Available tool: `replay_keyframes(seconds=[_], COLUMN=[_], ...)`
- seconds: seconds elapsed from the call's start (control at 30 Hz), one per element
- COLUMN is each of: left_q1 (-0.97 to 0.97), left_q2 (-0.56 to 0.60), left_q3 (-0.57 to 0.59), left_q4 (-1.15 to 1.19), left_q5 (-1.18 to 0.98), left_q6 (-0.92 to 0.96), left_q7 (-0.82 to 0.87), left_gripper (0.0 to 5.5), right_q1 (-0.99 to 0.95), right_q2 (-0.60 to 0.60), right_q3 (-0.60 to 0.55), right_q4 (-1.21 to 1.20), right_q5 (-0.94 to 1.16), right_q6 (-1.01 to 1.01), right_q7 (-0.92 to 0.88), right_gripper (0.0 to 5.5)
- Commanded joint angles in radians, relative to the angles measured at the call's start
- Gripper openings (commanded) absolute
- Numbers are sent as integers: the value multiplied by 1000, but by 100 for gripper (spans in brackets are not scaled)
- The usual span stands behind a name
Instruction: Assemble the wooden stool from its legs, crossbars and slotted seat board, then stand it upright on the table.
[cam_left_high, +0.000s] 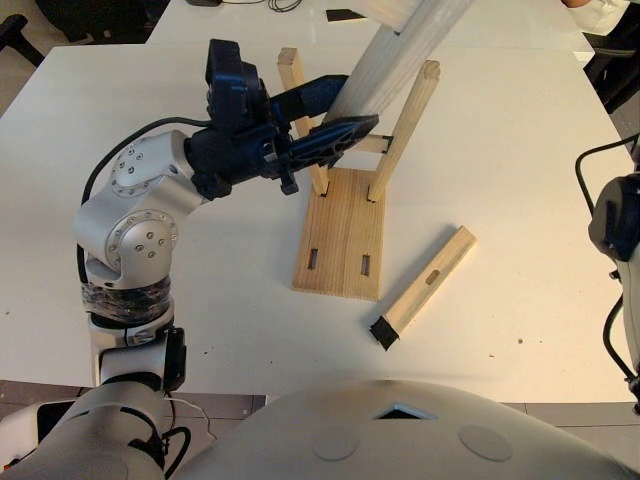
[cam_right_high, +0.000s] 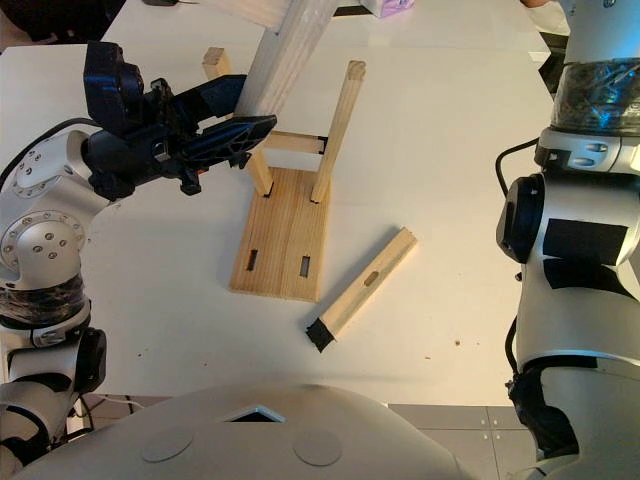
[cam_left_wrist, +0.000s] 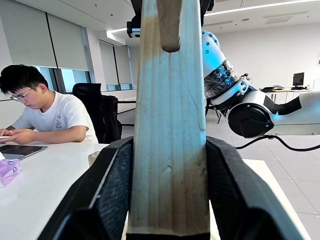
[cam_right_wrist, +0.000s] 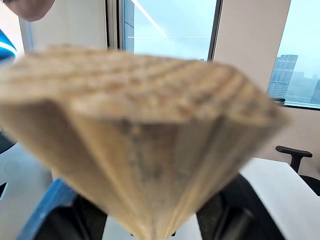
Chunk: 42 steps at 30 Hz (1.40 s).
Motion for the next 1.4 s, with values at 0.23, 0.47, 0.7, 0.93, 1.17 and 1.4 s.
replay_keyframes(seconds=[0.23, 0.47, 0.7, 0.93, 1.17, 1.4], left_q1=[-37, -19, 0, 2, 4, 4], left_q2=[-24, -7, -4, -10, -6, -3], left_q3=[4, 1, -3, -13, -10, 0], left_q4=[1, -4, -13, -13, -12, 2], left_q5=[-35, -28, -24, -15, -20, -23], left_q6=[-26, -22, -24, -29, -30, -32], left_q7=[5, -6, -5, -4, -6, -8], left_gripper=[203, 203, 203, 203, 203, 203], right_q1=[58, 45, 37, 40, 51, 46], right_q2=[17, 29, 25, 34, 41, 3], right_q3=[23, 12, -8, -1, -15, -58], right_q4=[-79, -85, -72, -77, -113, -66], right_q5=[-14, 1, 8, -8, 16, 22], right_q6=[13, 32, 45, 41, 71, 58], right_q7=[-18, -43, -40, -64, -102, -61], right_gripper=[333, 437, 533, 536, 475, 362])
